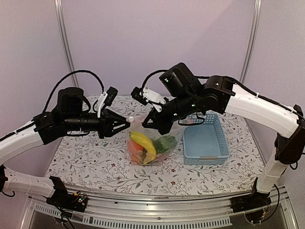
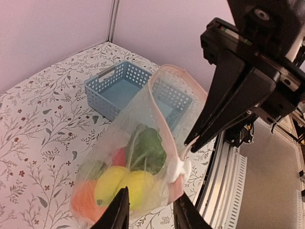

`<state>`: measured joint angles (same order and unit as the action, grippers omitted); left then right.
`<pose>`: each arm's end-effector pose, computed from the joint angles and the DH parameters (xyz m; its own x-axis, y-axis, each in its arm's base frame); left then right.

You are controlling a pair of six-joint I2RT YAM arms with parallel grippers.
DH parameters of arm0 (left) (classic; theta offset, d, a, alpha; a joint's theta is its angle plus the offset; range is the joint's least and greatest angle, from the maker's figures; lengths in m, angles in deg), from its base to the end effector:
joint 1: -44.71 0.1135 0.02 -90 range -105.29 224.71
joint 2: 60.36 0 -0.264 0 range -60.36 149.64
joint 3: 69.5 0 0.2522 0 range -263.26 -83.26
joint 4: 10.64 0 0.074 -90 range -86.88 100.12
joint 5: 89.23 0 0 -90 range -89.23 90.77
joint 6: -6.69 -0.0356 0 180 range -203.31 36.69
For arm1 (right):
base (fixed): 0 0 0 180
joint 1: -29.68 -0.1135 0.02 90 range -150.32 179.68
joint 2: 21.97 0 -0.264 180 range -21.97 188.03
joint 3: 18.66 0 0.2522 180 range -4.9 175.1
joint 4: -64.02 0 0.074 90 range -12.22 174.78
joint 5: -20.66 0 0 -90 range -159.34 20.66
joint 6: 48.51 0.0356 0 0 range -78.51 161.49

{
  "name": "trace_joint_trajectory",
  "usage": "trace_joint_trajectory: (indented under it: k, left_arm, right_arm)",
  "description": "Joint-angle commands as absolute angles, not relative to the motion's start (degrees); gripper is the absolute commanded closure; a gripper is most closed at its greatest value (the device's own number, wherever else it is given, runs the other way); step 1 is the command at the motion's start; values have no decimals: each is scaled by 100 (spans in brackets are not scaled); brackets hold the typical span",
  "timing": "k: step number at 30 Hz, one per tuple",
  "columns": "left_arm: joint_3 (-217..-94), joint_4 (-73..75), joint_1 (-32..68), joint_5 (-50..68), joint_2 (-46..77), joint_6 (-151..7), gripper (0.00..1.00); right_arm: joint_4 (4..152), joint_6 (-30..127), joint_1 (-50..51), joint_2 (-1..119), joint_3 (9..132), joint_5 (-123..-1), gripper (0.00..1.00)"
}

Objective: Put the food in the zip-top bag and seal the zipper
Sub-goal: Pass from the right arm to the left

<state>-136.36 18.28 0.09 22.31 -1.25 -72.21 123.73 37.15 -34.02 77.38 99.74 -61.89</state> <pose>0.1576 -0.1738 0.3354 -0.4249 0.1678 -0.8895 0.8308 0.4625 -0.3096 0.1661 0.3465 0.3851 -0.2173 -0.6090 -0.7628 -0.9517 0.3059 0.0268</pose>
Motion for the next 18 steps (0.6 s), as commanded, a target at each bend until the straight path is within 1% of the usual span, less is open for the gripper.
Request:
trace_joint_trajectory:
  k: [1, 8, 11, 15, 17, 18]
  left_arm:
    - [-13807, 1600, -51, 2547, 70, -7593, 73]
    - [-13851, 1391, -69, 2594, 305, -7863, 89]
    - [-13862, 1312, -71, 2525, 312, -7884, 100]
    - [-13977, 1373, -68, 2443, 258, -7919, 100]
    - [-14082, 1528, -71, 2445, 261, -7999, 100]
    - [-14167, 1623, -66, 2450, 269, -8055, 100]
  right_arm:
    - [12274, 3865, -3413, 7580, 10115, -6119, 100]
    - [12286, 3903, -3403, 7624, 10114, -6222, 100]
    - [12328, 3891, -3409, 7653, 10158, -6229, 99]
    - [12684, 3718, -3412, 7832, 10753, -6194, 74]
    - [12795, 3562, -3413, 7911, 10981, -6188, 66]
    - [12792, 3508, -3413, 7921, 11039, -6214, 64]
